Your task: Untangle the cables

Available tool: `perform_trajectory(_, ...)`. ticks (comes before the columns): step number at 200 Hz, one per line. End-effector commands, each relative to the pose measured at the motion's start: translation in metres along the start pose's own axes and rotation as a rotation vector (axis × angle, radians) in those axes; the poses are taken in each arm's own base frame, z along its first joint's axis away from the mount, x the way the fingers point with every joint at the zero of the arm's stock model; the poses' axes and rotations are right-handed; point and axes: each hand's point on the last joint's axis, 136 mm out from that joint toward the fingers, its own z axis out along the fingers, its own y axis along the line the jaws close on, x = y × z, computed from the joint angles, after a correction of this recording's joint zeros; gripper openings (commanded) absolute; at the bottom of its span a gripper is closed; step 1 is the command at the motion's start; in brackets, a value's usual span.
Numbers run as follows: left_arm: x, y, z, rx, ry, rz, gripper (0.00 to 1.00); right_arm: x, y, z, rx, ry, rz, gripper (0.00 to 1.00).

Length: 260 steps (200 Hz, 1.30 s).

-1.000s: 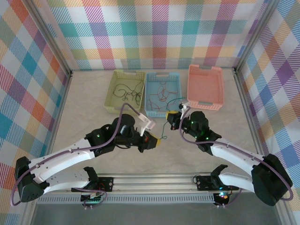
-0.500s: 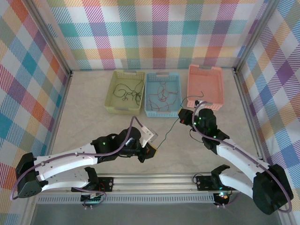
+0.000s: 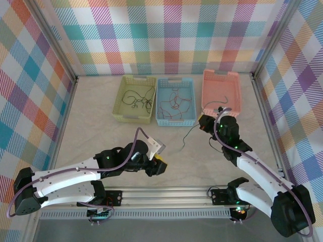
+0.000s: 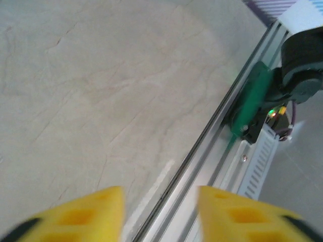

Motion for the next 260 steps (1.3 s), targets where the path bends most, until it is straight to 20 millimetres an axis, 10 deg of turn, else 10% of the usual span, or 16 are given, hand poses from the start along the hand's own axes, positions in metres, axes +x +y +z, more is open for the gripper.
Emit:
perform_trajectory(1,-0.008,0.011,-0.016,-0.09,-0.042,-0.024,0.71,-0.054,0.016,-0.009,0.035,-0.184,-0.099,0.0)
perform_trajectory(55,-0.033,0.053,-0.061,-0.295,-0.232,-0.107,0.85,-0.129,0.022,-0.005,0.246,-0.328,-0.377,0.0)
perform_trajectory(147,-0.01,0.069,-0.065,-0.288,-0.218,-0.132,0.86,-0.253,-0.033,0.052,0.777,-0.396,-0.713,0.0)
perform_trajectory(208,-0.002,0.075,-0.065,-0.288,-0.226,-0.128,0.86,-0.27,-0.094,0.099,1.066,-0.28,-0.887,0.0)
perform_trajectory(260,0.003,0.078,-0.059,-0.288,-0.213,-0.124,0.87,-0.239,-0.149,0.141,1.189,0.005,-1.014,0.0)
